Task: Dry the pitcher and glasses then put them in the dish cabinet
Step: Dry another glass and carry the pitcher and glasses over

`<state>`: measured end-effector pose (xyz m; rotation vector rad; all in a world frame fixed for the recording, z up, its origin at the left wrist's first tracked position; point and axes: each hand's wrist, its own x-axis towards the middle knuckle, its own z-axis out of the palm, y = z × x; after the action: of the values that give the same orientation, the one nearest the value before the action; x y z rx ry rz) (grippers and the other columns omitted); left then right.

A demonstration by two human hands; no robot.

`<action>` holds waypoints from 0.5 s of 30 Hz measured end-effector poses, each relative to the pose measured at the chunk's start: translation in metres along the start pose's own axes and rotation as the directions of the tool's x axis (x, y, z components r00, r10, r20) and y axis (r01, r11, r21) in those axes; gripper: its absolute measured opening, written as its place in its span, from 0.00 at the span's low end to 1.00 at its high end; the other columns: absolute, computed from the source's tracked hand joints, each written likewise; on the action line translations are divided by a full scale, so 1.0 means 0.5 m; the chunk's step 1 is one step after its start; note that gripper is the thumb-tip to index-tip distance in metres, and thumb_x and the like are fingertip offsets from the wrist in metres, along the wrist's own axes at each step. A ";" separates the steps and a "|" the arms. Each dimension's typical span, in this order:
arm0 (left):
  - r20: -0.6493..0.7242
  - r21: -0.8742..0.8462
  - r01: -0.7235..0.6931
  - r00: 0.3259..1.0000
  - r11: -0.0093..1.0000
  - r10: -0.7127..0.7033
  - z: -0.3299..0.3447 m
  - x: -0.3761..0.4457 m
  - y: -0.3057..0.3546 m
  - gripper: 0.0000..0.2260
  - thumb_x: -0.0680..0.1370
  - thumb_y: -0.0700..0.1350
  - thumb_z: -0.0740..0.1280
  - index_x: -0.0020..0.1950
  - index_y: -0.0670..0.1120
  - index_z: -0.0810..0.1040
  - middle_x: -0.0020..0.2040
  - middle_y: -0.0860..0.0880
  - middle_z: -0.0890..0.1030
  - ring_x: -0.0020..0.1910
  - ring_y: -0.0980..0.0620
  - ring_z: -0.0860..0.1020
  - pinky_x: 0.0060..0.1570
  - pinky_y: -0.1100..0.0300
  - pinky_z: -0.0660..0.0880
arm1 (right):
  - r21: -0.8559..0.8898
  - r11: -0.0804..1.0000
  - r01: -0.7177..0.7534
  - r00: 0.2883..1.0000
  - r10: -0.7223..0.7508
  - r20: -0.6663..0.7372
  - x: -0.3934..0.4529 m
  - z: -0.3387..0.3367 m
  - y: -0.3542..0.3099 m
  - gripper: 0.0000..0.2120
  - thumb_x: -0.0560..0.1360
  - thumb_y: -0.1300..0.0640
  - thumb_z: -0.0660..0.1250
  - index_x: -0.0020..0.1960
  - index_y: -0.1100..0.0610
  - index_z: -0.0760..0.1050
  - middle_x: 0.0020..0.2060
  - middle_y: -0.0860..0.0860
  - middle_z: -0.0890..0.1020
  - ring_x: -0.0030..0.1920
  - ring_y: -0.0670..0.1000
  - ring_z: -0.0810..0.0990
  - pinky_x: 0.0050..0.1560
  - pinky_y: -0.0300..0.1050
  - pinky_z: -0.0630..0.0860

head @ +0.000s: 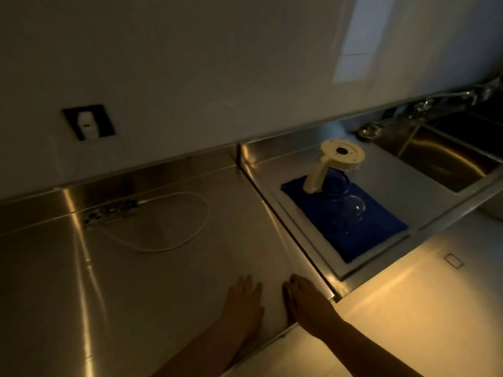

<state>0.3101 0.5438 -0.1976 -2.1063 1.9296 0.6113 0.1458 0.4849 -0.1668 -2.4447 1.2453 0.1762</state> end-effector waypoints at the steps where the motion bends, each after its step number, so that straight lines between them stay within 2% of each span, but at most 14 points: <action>1: 0.013 -0.006 -0.009 1.000 1.000 0.009 -0.006 0.026 0.032 0.26 0.82 0.50 0.51 0.78 0.47 0.46 0.78 0.41 0.45 0.76 0.40 0.44 0.73 0.45 0.48 | 0.014 1.000 -0.003 0.999 0.003 -0.033 -0.002 -0.017 0.031 0.21 0.79 0.47 0.54 0.70 0.51 0.63 0.69 0.52 0.66 0.68 0.50 0.64 0.68 0.45 0.64; 3: 0.035 0.006 -0.051 0.998 0.999 0.051 -0.026 0.075 0.089 0.27 0.83 0.51 0.51 0.78 0.47 0.45 0.78 0.42 0.43 0.76 0.40 0.43 0.73 0.45 0.47 | 0.066 0.998 -0.019 0.997 0.024 -0.077 0.001 -0.049 0.091 0.20 0.80 0.48 0.54 0.71 0.50 0.62 0.70 0.51 0.65 0.69 0.50 0.63 0.68 0.45 0.63; 5: 0.039 0.016 -0.108 0.994 0.994 0.107 -0.061 0.127 0.139 0.27 0.83 0.50 0.51 0.78 0.47 0.43 0.78 0.44 0.43 0.77 0.42 0.43 0.73 0.45 0.46 | 0.111 0.991 -0.074 0.993 0.083 -0.082 0.016 -0.082 0.151 0.23 0.80 0.48 0.54 0.73 0.49 0.57 0.73 0.51 0.59 0.71 0.50 0.60 0.69 0.46 0.63; 7: -0.001 0.010 -0.156 0.988 0.988 0.156 -0.106 0.190 0.187 0.27 0.83 0.49 0.52 0.78 0.46 0.43 0.79 0.44 0.43 0.77 0.44 0.44 0.73 0.45 0.46 | 0.140 0.983 -0.115 0.986 0.130 -0.106 0.049 -0.118 0.211 0.25 0.79 0.48 0.56 0.74 0.49 0.54 0.75 0.51 0.55 0.73 0.51 0.57 0.70 0.49 0.62; 10: -0.099 0.037 -0.195 0.975 0.980 0.198 -0.169 0.291 0.258 0.29 0.83 0.49 0.53 0.78 0.44 0.41 0.79 0.44 0.44 0.77 0.44 0.45 0.74 0.47 0.48 | 0.008 0.994 -0.108 0.975 0.107 -0.192 0.114 -0.173 0.294 0.27 0.78 0.52 0.59 0.74 0.49 0.54 0.76 0.50 0.51 0.75 0.52 0.51 0.73 0.51 0.55; 13: -0.167 -0.020 -0.198 0.967 0.980 0.192 -0.219 0.384 0.314 0.30 0.83 0.50 0.53 0.78 0.44 0.38 0.79 0.45 0.42 0.77 0.46 0.43 0.74 0.49 0.47 | -0.072 0.995 -0.074 0.950 0.049 -0.310 0.176 -0.233 0.362 0.26 0.76 0.55 0.63 0.73 0.52 0.61 0.74 0.53 0.57 0.74 0.55 0.55 0.73 0.50 0.51; 15: -0.227 -0.035 -0.190 0.958 0.981 0.177 -0.243 0.431 0.343 0.30 0.83 0.52 0.52 0.77 0.44 0.38 0.78 0.45 0.41 0.77 0.47 0.42 0.75 0.50 0.46 | -0.140 0.990 -0.034 0.952 -0.010 -0.306 0.211 -0.266 0.402 0.27 0.76 0.55 0.63 0.73 0.53 0.60 0.74 0.53 0.57 0.74 0.56 0.54 0.70 0.48 0.46</action>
<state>0.1707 0.2788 -0.1650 -2.1241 2.2750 0.4857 0.0396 0.2467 -0.1322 -2.6646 1.4187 -0.1207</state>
